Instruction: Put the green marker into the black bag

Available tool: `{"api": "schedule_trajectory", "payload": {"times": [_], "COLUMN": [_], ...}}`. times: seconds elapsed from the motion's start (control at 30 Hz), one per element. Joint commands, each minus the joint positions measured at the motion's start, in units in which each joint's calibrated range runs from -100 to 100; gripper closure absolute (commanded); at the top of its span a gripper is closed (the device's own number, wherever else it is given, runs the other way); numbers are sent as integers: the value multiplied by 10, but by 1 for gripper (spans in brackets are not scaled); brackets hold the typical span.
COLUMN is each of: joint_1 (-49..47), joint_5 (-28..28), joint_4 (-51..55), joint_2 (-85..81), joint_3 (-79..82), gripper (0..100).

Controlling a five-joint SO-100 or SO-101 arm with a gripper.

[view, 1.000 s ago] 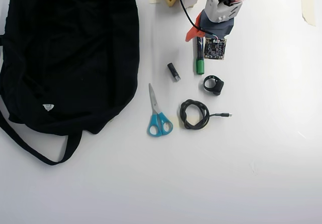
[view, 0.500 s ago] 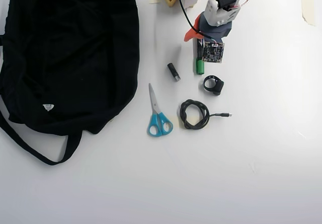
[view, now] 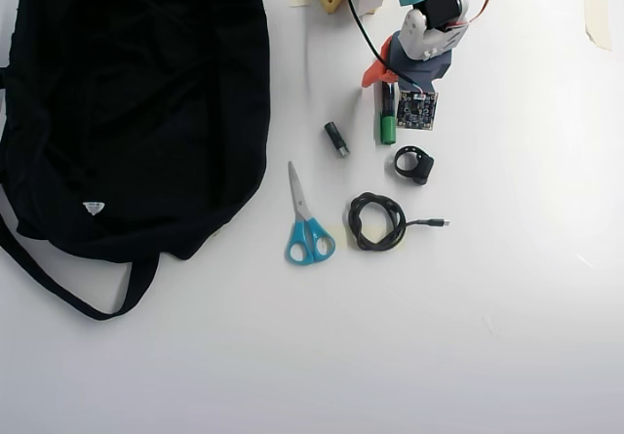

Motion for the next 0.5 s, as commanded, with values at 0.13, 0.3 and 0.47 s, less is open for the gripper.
{"api": "schedule_trajectory", "payload": {"times": [0.13,0.3,0.47], "joint_1": [3,3,3], "joint_5": [0,0,0], "joint_4": [-8,-8,-8], "joint_2": [5,5,5], "joint_3": [2,2,2], "gripper": [73,81,81]}}
